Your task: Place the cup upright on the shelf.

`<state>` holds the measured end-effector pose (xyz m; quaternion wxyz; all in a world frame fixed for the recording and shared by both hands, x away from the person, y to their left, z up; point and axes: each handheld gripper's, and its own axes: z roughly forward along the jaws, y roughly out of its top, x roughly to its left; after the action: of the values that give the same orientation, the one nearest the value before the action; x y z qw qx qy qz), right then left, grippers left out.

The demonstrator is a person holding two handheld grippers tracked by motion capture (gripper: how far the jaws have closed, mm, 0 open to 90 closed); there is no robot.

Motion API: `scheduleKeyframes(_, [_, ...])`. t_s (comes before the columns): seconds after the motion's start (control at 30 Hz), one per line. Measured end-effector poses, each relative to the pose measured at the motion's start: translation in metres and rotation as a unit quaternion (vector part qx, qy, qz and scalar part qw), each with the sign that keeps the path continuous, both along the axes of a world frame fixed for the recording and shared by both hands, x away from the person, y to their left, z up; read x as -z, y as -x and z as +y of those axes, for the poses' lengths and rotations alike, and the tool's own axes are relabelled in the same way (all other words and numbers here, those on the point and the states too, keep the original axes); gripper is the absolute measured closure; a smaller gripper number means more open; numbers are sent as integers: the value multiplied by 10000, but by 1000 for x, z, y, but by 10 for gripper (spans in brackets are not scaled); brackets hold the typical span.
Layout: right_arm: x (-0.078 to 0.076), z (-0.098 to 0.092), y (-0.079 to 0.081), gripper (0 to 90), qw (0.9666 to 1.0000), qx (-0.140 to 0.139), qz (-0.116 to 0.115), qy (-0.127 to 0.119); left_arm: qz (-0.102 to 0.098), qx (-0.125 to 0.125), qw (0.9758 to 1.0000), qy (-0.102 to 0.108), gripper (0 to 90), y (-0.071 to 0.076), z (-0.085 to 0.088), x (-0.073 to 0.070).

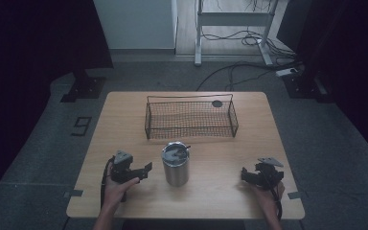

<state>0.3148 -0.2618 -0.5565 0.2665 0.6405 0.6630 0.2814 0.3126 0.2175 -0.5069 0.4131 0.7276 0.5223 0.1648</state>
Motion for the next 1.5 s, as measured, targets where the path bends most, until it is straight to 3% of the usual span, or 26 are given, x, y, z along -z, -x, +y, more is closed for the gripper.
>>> scheduleKeyframes(0.43, [0, -1, 1, 0, 10000, 61, 9, 1, 23, -163, 9999, -15, 107, -2, 16, -1])
scheduleKeyframes(0.87, [0, -3, 2, 0, 9999, 138, 3, -1, 51, -155, 9999, -52, 118, 2, 17, -5])
scheduleKeyframes(1.27, [0, -4, 3, 0, 9997, 262, 5, -8, -222, 71, 9997, 17, 117, 14, 12, -23])
scheduleKeyframes(1.5, [0, -4, 3, 0, 9997, 263, 6, -9, -276, 219, 9993, 77, 114, 19, 9, -31])
